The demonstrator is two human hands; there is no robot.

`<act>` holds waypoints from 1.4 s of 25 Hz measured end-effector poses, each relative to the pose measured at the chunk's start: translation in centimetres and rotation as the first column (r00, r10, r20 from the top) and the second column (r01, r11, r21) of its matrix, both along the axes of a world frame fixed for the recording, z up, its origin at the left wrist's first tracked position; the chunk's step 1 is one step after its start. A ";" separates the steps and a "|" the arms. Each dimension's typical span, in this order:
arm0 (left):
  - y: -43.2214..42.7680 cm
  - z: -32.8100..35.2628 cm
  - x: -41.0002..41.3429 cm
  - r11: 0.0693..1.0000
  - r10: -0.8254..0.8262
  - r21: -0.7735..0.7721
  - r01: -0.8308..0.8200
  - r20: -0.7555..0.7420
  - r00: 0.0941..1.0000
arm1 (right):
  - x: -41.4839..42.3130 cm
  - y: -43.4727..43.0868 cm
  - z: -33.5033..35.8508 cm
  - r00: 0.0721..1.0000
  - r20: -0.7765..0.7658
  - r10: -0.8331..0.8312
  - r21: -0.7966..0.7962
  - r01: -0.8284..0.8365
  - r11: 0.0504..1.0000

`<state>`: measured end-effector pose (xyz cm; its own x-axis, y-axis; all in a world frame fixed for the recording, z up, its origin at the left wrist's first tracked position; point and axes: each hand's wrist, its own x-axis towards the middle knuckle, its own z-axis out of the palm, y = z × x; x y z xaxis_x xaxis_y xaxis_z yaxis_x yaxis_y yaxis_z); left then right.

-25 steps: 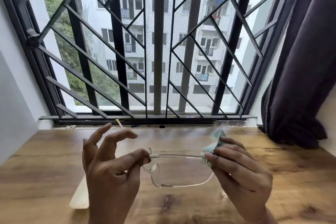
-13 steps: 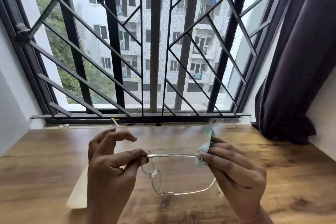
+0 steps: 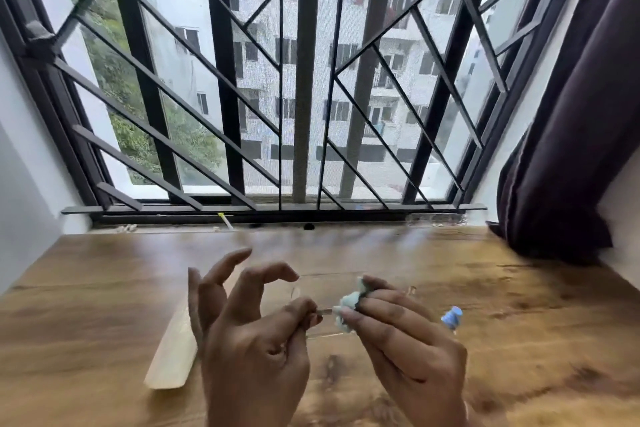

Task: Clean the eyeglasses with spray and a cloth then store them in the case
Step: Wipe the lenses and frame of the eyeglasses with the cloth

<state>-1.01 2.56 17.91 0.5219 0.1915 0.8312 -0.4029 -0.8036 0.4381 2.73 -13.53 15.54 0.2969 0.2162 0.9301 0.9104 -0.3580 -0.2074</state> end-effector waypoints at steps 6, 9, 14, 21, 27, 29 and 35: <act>1.1 -1.2 -0.2 1.000 0.020 -0.005 -0.020 0.007 1.000 | -0.6 1.5 -0.2 1.000 -0.001 -0.025 -0.031 0.025 0.999; 2.7 -1.4 -0.2 0.996 0.052 -0.077 -0.053 -0.012 0.999 | -0.6 -0.4 -0.3 0.991 -0.026 -0.132 0.056 0.134 0.989; 3.3 -2.2 -0.2 0.989 0.003 -0.144 -0.008 -0.036 0.999 | -1.4 1.5 -1.1 0.985 -0.013 -0.174 0.064 0.174 0.983; 2.1 -2.0 0.2 0.999 0.014 -0.040 -0.014 0.023 1.000 | -0.5 2.3 -1.2 0.998 -0.004 -0.058 0.081 0.058 0.995; 1.9 -0.9 1.7 0.992 0.027 -0.125 -0.025 0.011 1.000 | 1.0 -2.0 0.0 0.992 -0.022 -0.124 0.174 0.126 0.977; 2.3 -0.7 2.0 0.980 -0.026 -0.198 0.012 -0.072 0.997 | 1.3 -2.5 0.4 0.997 -0.074 -0.019 0.233 0.036 0.972; 2.0 -1.0 3.7 0.839 -0.349 -0.525 0.144 -0.315 0.883 | 2.8 -4.5 1.1 0.907 -0.376 0.190 0.519 0.036 0.854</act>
<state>2.67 4.60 16.90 0.8601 0.3259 0.3924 -0.2754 -0.3509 0.8950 5.56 -17.98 16.62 0.6672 -0.2089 0.7150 0.7260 -0.0326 -0.6869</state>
